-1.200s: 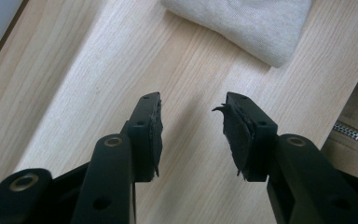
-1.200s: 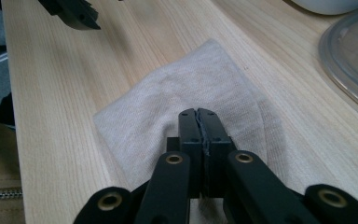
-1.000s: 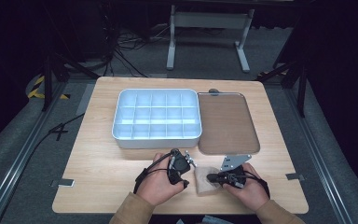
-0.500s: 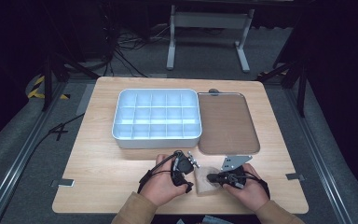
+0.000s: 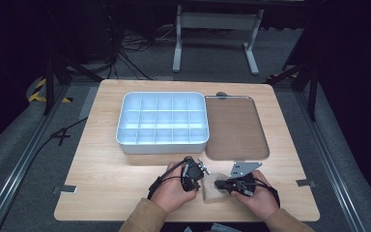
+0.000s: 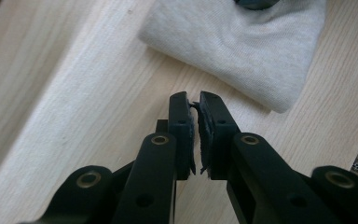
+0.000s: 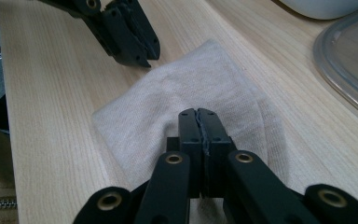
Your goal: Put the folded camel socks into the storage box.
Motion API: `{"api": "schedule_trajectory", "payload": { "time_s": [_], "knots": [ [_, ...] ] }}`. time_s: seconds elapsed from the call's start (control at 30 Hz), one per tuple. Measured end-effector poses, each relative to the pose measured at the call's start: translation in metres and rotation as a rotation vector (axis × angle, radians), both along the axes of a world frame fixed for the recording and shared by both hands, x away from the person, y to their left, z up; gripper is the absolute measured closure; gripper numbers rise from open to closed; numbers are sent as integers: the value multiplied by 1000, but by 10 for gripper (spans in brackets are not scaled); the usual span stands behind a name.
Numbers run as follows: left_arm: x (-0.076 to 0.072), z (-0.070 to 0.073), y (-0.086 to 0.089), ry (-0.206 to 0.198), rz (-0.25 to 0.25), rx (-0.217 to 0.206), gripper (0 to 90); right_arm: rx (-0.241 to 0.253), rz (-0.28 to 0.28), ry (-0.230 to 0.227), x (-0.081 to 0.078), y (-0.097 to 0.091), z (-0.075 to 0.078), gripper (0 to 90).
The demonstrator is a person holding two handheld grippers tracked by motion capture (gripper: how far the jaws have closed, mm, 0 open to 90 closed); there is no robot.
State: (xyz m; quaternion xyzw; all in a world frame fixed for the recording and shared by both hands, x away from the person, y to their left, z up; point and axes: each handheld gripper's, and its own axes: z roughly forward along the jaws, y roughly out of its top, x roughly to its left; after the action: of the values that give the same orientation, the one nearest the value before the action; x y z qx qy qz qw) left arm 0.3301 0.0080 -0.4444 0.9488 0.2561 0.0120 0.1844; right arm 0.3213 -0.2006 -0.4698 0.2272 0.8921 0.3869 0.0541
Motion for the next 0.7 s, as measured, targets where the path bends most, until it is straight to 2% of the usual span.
{"api": "schedule_trajectory", "payload": {
  "time_s": [0.17,0.27,0.53,0.63,0.7],
  "knots": [
    [1,-3,-3,0,-11,0,877,5,-2,0,-1,-1,0,895],
    [2,-3,-6,-1,-31,-16,892,9,-5,-5,-1,-1,-1,895],
    [1,-2,-11,-20,-63,-34,887,15,-11,-7,-2,-2,-2,895],
    [0,2,-11,-43,-70,-56,878,15,-10,-8,-3,-2,-2,895],
    [-2,6,-14,-81,-87,-66,872,17,-14,-4,-3,-2,-2,894]
  ]
}}
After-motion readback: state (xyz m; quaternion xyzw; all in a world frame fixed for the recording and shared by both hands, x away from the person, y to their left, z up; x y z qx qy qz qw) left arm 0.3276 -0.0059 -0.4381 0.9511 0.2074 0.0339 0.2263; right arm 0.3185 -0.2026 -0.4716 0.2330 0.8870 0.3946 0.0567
